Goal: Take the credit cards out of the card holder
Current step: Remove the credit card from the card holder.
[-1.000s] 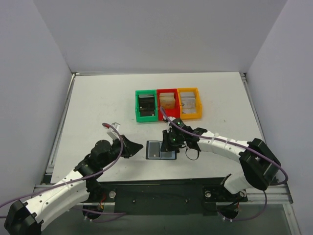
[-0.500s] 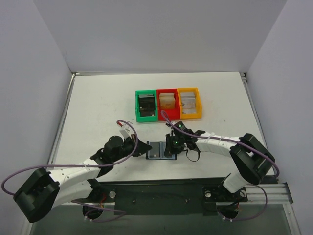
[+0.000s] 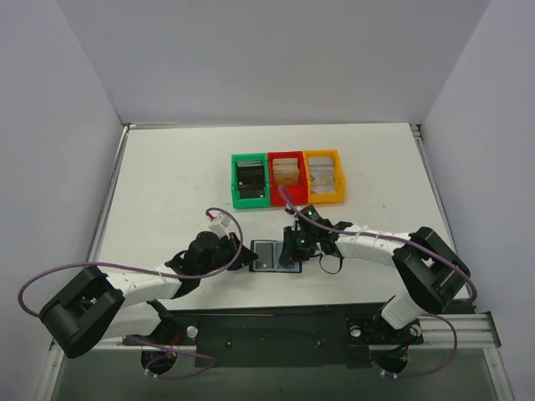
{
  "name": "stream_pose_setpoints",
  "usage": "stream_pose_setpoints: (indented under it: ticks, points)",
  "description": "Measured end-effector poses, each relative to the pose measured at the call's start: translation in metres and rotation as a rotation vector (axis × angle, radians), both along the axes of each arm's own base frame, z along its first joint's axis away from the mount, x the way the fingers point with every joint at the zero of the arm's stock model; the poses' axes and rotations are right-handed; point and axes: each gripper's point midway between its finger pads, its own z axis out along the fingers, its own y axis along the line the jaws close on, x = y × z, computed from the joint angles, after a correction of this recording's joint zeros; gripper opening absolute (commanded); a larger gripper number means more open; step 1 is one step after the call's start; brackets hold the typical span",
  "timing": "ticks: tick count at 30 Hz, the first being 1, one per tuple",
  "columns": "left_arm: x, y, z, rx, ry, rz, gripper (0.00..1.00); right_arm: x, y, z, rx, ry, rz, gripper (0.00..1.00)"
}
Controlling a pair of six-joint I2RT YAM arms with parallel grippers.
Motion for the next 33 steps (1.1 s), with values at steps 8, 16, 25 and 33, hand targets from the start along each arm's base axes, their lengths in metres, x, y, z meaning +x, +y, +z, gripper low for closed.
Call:
stream_pose_setpoints:
  ticks: [8, 16, 25, 33]
  points:
    - [0.011, 0.007, -0.002, 0.063, -0.024, 0.044, 0.1, 0.001, -0.002, 0.011, 0.007, -0.015, -0.016, 0.39]
    - [0.013, 0.007, -0.012, 0.098, -0.009, 0.043, 0.1, 0.008, 0.009, 0.032, 0.041, -0.047, -0.012, 0.4]
    - [0.011, 0.011, -0.028, 0.143, 0.02, 0.044, 0.1, 0.013, 0.019, 0.038, 0.06, -0.047, -0.019, 0.4]
    - [0.012, 0.009, -0.035, 0.162, 0.035, 0.039, 0.1, 0.017, 0.027, 0.029, 0.06, -0.015, -0.027, 0.39]
